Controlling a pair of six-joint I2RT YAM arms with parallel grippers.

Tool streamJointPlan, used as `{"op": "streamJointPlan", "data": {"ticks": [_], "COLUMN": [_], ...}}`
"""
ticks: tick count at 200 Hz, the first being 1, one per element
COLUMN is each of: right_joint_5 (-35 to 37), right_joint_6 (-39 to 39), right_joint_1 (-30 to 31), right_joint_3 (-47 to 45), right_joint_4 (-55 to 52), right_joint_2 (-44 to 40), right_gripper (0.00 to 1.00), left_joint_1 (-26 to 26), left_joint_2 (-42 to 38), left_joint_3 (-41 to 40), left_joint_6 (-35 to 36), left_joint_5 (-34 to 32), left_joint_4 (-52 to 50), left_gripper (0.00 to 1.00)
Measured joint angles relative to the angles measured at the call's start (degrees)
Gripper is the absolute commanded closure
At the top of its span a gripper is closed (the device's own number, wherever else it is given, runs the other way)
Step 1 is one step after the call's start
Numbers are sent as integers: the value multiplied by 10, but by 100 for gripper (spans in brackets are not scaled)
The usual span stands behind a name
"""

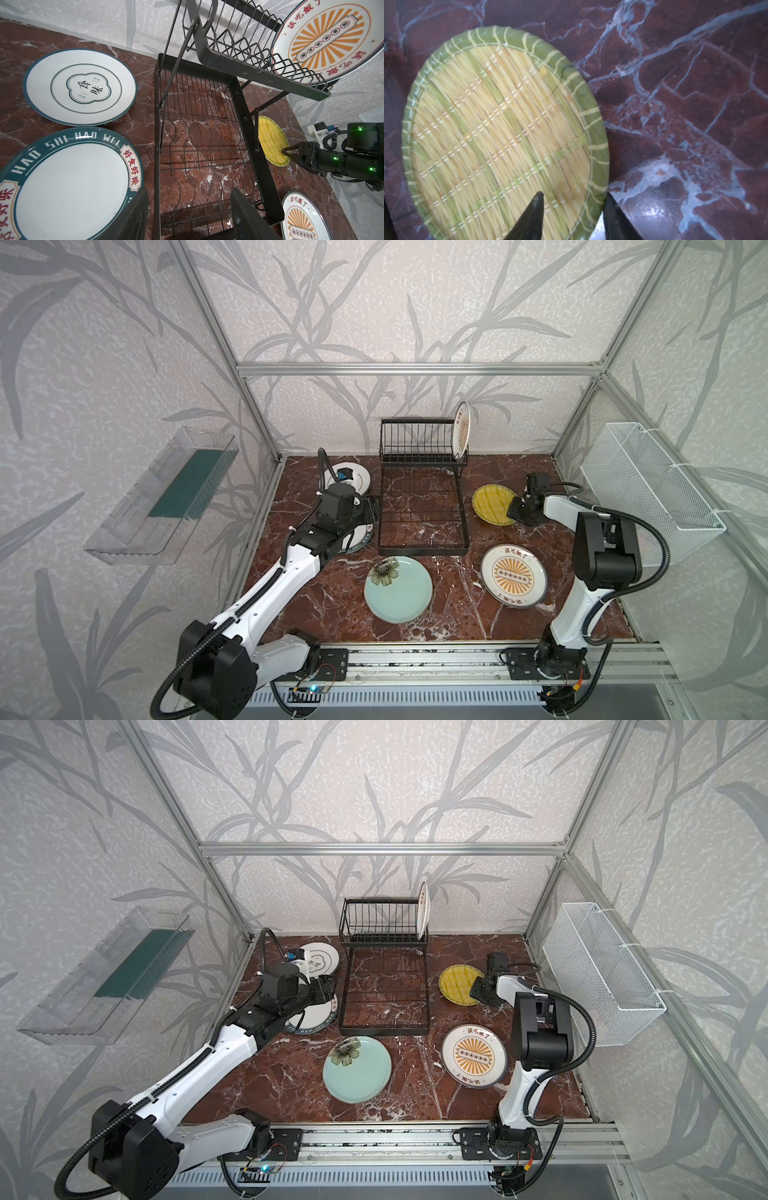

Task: Load plates into a dish rack
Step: Move the plate to the top-right of the table, then pick up the plate from the top-right of the table.

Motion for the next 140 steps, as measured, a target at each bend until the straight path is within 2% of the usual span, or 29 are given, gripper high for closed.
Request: {"op": "streamJointPlan", "data": {"ticks": [64,140], "right_joint_5": [-46,-91], "right_joint_6": [43,147], "right_joint_1": [-28,-33], "right_joint_3": [-31,-89], "right_joint_4": [45,182], "right_joint_2": [0,-2], "right_gripper": [57,64], "left_joint_1": [0,0], "left_joint_2": [2,2], "left_joint_3": [0,0], "left_joint_6": [0,-1], "left_joint_5": [2,3], "left_joint_4": [-1,-2], "left_gripper": [39,39]}}
